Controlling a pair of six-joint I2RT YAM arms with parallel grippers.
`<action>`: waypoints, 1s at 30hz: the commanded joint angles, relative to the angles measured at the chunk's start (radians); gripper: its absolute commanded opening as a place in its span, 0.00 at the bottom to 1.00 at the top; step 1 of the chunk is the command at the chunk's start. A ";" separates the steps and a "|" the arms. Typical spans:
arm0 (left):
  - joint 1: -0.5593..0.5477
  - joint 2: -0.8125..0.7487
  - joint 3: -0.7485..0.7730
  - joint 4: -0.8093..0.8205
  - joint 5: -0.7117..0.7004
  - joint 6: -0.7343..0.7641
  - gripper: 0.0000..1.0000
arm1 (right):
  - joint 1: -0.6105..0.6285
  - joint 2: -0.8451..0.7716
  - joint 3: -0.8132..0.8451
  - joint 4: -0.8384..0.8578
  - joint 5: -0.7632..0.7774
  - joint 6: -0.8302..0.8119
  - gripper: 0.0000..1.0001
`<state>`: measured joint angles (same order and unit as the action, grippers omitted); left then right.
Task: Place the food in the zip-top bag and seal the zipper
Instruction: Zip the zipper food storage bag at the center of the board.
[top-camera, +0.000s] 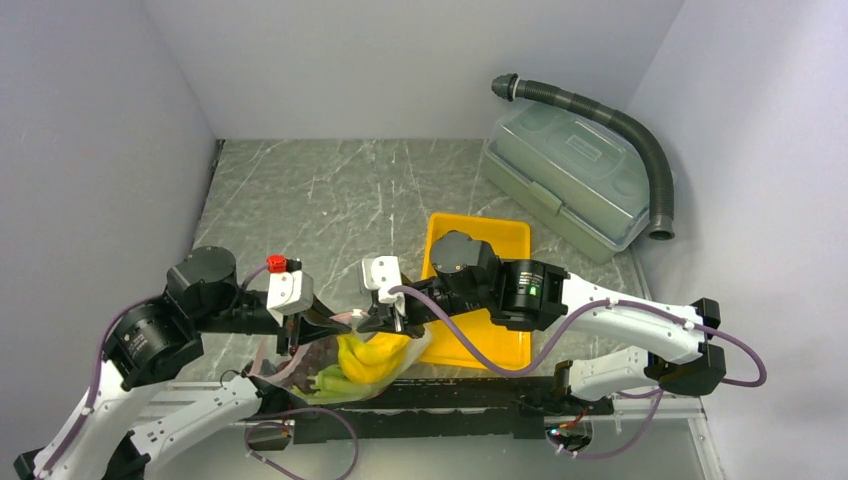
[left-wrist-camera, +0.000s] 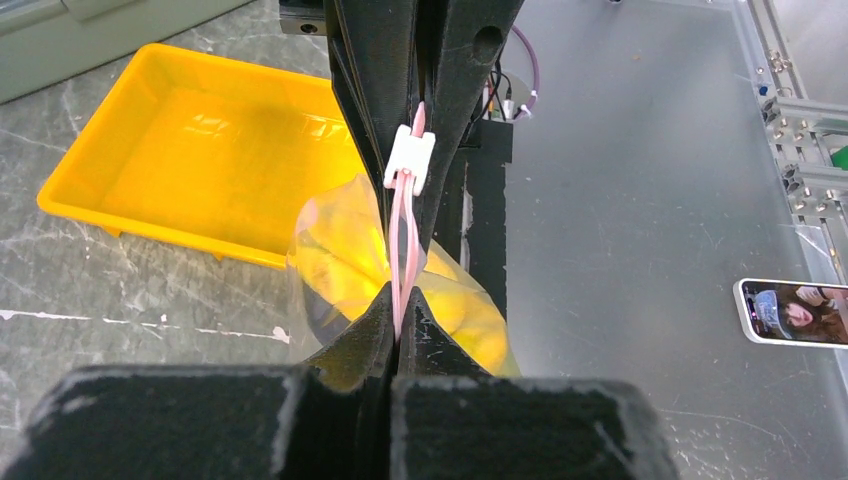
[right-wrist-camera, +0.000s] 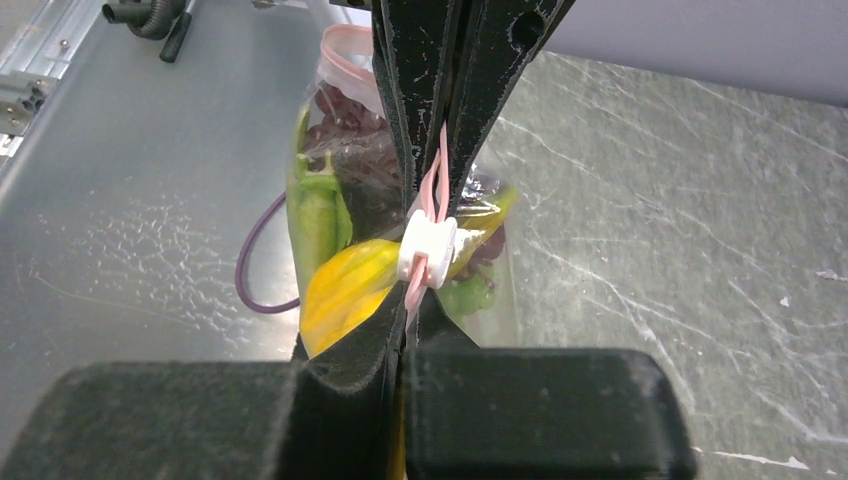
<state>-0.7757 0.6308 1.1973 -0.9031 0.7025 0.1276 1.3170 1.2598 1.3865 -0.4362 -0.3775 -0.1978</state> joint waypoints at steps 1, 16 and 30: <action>-0.001 -0.015 0.045 0.113 0.049 -0.019 0.00 | -0.001 -0.017 0.032 0.051 -0.017 0.004 0.00; -0.002 -0.009 0.039 0.131 0.052 -0.051 0.45 | -0.001 0.051 0.150 -0.083 0.026 0.029 0.00; -0.002 0.003 0.027 0.153 0.046 -0.051 0.43 | -0.009 0.087 0.188 -0.100 0.098 0.098 0.00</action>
<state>-0.7757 0.6235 1.2087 -0.8051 0.7311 0.0883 1.3159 1.3613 1.5066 -0.6067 -0.3031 -0.1287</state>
